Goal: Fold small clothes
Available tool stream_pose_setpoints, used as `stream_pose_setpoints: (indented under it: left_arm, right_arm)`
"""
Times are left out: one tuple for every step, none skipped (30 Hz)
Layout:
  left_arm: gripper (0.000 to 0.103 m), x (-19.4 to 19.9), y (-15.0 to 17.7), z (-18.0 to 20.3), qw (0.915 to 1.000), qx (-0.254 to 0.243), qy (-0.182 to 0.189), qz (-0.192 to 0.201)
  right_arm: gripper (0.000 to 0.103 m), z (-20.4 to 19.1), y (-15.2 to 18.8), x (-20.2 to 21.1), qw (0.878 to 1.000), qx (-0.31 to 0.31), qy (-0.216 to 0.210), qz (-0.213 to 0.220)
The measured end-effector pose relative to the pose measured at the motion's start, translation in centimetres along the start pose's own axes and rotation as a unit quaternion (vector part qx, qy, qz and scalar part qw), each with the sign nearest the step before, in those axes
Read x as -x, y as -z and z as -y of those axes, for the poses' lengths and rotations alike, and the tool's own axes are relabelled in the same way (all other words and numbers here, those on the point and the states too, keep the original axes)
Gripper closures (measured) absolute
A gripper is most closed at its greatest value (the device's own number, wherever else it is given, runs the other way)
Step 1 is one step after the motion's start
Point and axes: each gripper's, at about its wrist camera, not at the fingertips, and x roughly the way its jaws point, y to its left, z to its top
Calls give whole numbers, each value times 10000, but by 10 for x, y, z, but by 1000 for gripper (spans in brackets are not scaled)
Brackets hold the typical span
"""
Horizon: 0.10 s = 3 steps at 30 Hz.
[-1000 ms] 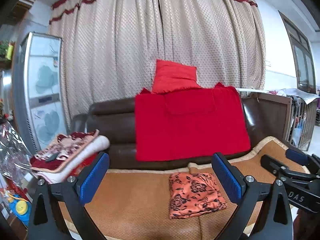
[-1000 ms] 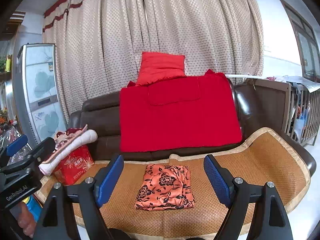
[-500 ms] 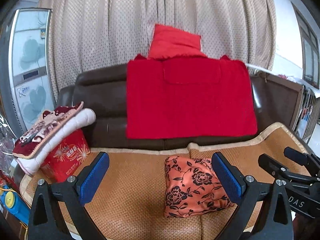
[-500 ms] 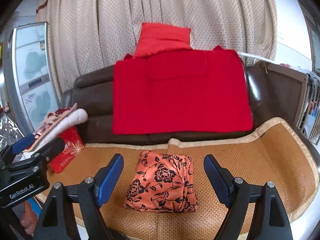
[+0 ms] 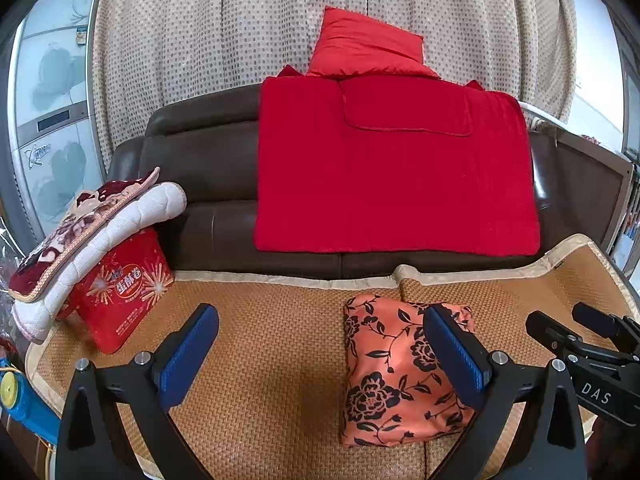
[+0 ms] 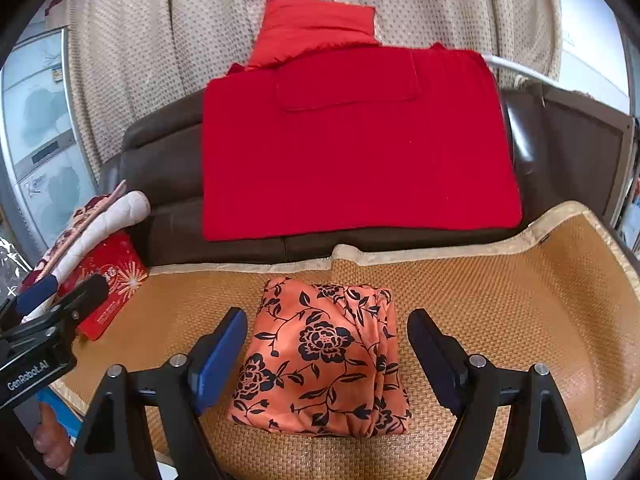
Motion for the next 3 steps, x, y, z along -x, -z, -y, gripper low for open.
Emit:
stream_pose_setpoints:
  left_arm:
    - [1,-3,1,1,10000,-28,0,37]
    - [1,-6,1,2,10000,-58,3,58]
    - [1,-11,0,2,10000,-78,16,52]
  right_arm:
    - [18,1,-1,-5,10000,-6,-1,-21]
    - [18,3,-1,-12,10000,4,4,-44]
    - [18,4,-2,-17,10000,21,22,-50]
